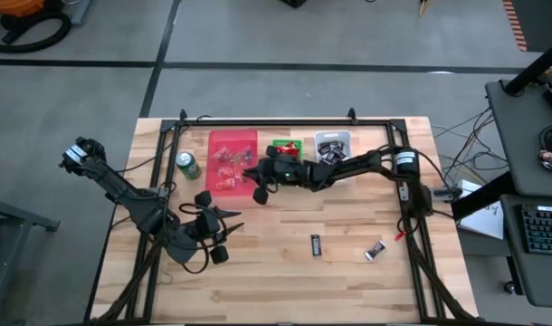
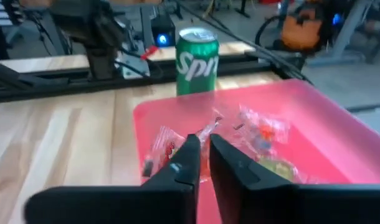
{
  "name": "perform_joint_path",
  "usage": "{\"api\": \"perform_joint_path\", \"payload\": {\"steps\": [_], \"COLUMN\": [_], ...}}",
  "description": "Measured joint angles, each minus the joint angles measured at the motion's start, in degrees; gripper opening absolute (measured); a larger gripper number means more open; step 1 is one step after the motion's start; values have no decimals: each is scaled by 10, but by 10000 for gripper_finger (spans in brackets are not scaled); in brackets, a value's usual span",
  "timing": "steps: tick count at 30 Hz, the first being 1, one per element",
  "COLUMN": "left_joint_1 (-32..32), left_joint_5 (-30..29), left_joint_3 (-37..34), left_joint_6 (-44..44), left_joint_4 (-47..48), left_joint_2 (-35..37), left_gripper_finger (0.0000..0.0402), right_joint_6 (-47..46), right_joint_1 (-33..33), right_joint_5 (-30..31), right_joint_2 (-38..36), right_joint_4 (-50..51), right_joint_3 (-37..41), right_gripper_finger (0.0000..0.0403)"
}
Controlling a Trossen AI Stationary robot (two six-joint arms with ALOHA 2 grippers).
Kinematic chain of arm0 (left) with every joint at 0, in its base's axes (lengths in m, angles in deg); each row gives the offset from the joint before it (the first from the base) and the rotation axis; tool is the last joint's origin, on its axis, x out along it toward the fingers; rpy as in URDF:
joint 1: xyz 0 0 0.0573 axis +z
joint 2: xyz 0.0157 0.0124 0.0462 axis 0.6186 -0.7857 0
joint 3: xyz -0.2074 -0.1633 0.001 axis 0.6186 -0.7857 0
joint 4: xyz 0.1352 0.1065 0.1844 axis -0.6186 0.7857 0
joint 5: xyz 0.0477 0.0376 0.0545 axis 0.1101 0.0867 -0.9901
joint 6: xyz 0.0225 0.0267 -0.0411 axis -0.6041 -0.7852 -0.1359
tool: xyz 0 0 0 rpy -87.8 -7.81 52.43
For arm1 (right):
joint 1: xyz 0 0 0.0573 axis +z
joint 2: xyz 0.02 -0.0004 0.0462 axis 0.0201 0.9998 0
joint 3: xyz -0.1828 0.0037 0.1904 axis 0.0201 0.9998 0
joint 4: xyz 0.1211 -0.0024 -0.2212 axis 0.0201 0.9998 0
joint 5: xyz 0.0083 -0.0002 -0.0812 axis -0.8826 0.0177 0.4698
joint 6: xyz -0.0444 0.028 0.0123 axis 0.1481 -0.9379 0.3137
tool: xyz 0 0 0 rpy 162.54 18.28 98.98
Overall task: Sort candy
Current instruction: Put the red gummy into the red bin, then put the brown chocolate into the white bin
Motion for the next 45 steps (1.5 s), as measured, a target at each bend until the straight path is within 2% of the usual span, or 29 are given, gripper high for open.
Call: {"api": "perform_joint_path", "payload": {"steps": [5,9,15,26,37,45], "left_joint_1": [0,0,0,0,0,1], "left_joint_5": [0,0,0,-6,-9,-9], "left_joint_3": [0,0,0,-2,-2,-2], "left_joint_6": [5,9,25,60,75,75], "left_joint_4": [3,7,11,10,-5,-9], "left_joint_2": [0,0,-1,-27,-57,-57], "left_gripper_finger": [116,116,116,116,116,116], "right_joint_6": [-11,-12,-20,-78,-132,-188], "right_joint_1": [-2,-1,4,63,143,174], "right_joint_5": [1,1,1,-57,-60,-74], "right_joint_2": [22,16,-16,-70,-74,-75], "right_joint_4": [73,95,147,298,479,604], "right_joint_3": [-42,-50,-49,-48,-48,-48], "right_gripper_finger": [91,137,174,167,153,157]}}
